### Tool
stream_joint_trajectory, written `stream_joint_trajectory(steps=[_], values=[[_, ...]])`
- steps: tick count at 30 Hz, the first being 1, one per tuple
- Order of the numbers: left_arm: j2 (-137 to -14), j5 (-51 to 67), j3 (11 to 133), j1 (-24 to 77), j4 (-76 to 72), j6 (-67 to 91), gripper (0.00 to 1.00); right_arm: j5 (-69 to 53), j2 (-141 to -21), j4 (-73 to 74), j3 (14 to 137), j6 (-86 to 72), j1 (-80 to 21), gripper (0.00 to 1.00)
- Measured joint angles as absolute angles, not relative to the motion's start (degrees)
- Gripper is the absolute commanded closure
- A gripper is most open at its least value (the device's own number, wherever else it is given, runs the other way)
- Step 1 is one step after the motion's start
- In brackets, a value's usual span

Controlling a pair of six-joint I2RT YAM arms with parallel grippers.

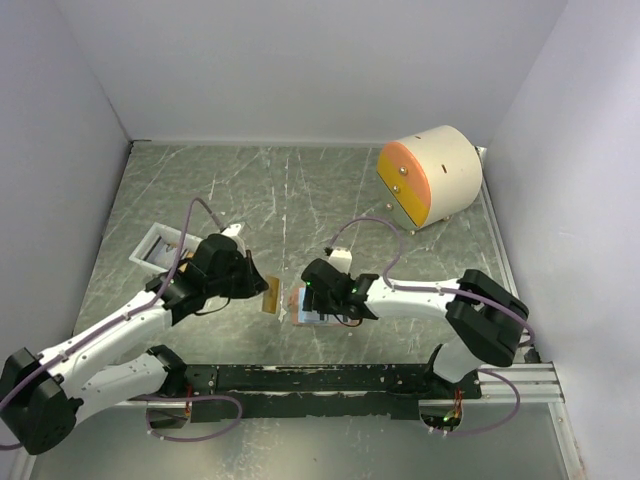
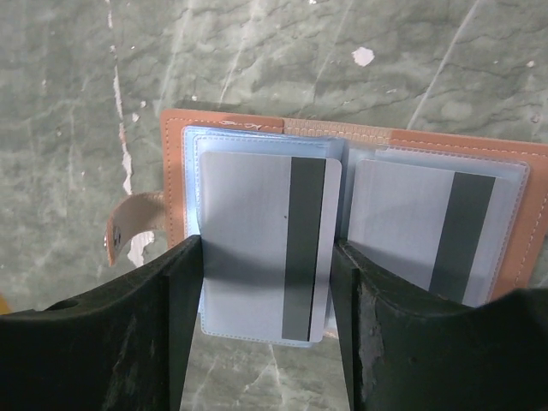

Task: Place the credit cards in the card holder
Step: Turn over the card slot in the card holder.

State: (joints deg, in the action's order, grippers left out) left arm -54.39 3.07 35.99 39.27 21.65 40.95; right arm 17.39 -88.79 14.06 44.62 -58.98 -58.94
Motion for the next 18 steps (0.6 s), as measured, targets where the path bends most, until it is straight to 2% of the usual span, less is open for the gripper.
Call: stream_joint_trajectory(steps=[4, 18], values=[[-57.56, 4.97, 36.01, 39.27, 17.98, 40.93, 0.93, 15.49, -86.74, 10.02, 41.65, -58.02, -58.57, 0.40], [-64.10, 8.54, 36.01, 39.27, 11.11, 41.21, 0.93, 7.42, -80.58, -3.09, 31.66, -56.29, -54.81, 0.43]])
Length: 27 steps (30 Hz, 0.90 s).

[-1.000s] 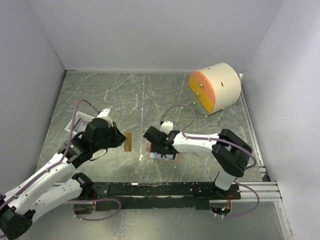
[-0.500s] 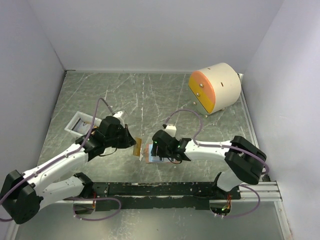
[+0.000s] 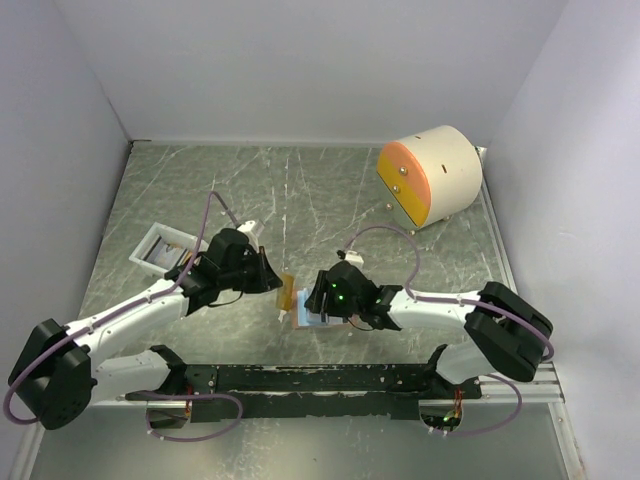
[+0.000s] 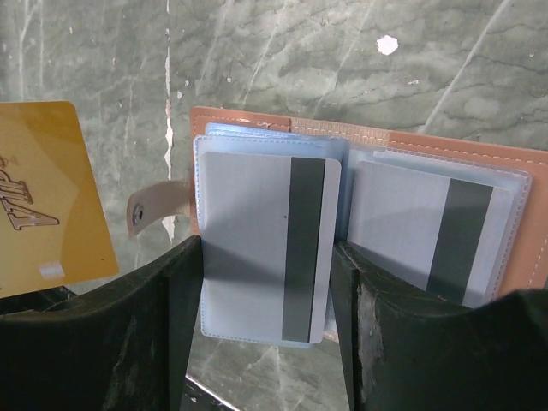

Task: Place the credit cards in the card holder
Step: Turn over the card slot in the card holder.

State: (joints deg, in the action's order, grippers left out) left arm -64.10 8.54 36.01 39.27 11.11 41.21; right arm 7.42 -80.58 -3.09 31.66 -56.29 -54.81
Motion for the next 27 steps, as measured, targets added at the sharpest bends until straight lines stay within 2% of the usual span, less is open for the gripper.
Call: stream_joint_trajectory(steps=[9, 27], values=[[-65.21, 10.74, 35.22, 39.27, 6.94, 42.76, 0.93, 1.83, -78.91, -11.16, 26.92, -56.29, -52.18, 0.40], [-65.25, 10.79, 34.59, 39.27, 6.20, 43.24, 0.93, -1.15, -78.13, -14.31, 26.09, -56.31, -51.70, 0.41]])
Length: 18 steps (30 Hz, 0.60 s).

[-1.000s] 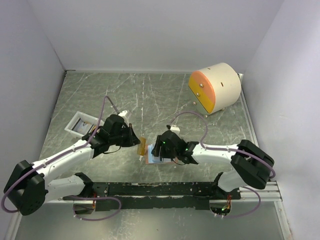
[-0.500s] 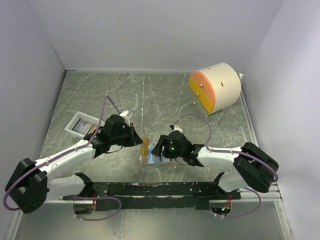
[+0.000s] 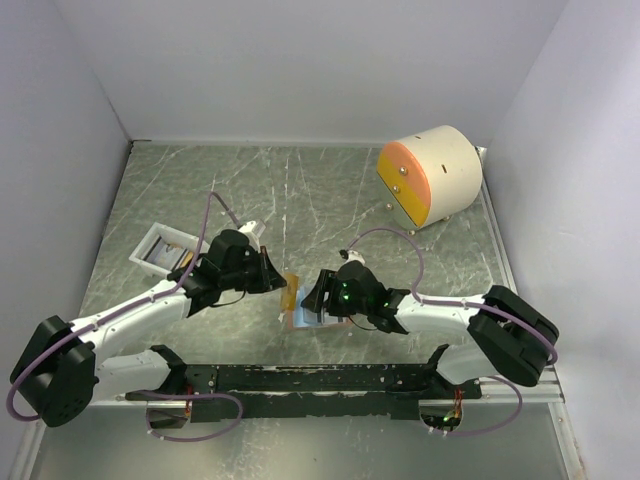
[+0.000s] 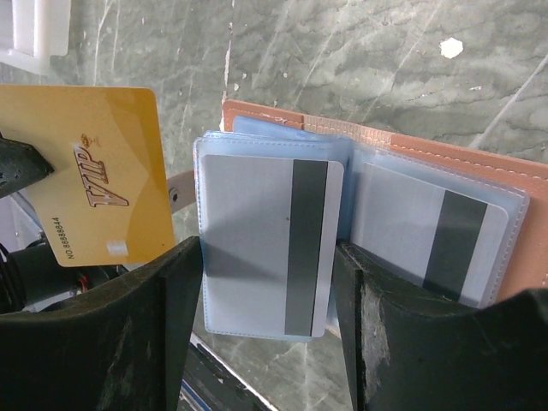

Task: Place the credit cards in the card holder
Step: Turn over the card slot in the card holder.

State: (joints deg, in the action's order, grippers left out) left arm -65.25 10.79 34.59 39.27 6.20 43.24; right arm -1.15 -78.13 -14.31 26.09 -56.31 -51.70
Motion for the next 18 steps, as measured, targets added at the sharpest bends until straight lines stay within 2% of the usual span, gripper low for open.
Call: stream_joint_trajectory(steps=[18], values=[[-66.59, 14.33, 33.47, 39.27, 3.53, 43.48, 0.93, -1.56, -77.93, -14.31, 25.85, -56.07, -51.70, 0.41]])
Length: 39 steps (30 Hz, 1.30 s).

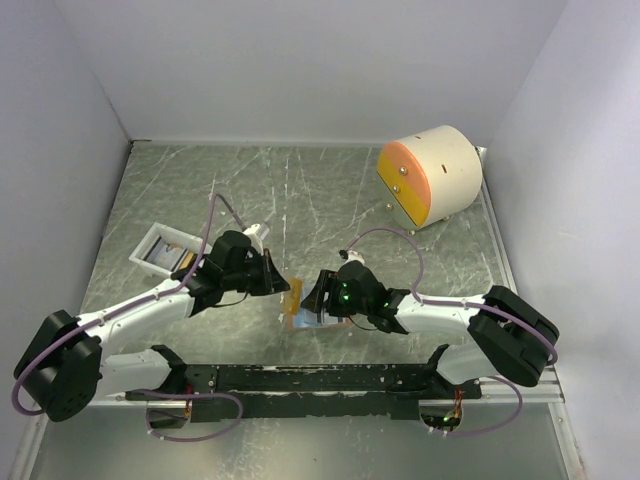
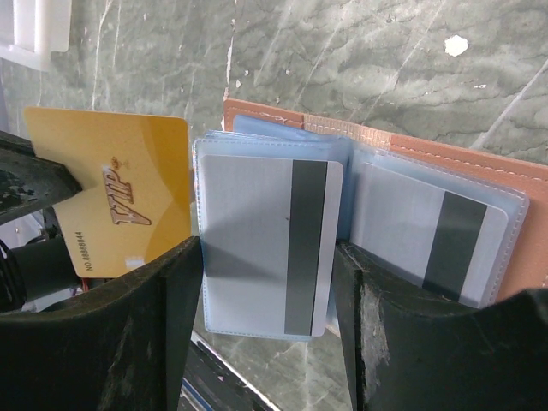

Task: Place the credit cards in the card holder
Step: Turn over the card slot in the card holder.

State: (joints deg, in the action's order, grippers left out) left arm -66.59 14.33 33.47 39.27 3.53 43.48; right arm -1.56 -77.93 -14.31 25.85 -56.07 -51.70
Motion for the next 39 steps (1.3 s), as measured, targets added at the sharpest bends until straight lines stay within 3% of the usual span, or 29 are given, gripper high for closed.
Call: stream_joint_trajectory(steps=[13, 18, 22, 33, 39], values=[[-70.15, 16.51, 33.47, 39.27, 2.55, 43.51, 0.93, -1.56, -77.93, -14.20, 25.87, -55.46, -51.70, 0.39], [-70.26, 17.80, 33.47, 39.27, 1.50, 43.51, 0.93, -1.52, -77.93, -13.78, 26.00, -55.40, -51.70, 0.34], [-71.00, 19.79, 33.06, 39.27, -0.34, 43.57, 0.93, -0.89, -77.34, -12.34, 26.26, -55.02, -51.68, 0.24], [-73.95, 26.68, 31.64, 39.27, -8.49, 46.98, 0.93, 4.45, -66.92, -1.02, 28.95, -52.73, -51.68, 0.24], [-76.86, 28.84, 31.22, 39.27, -14.92, 50.04, 0.93, 8.05, -60.34, 7.01, 31.33, -51.46, -51.64, 0.29]])
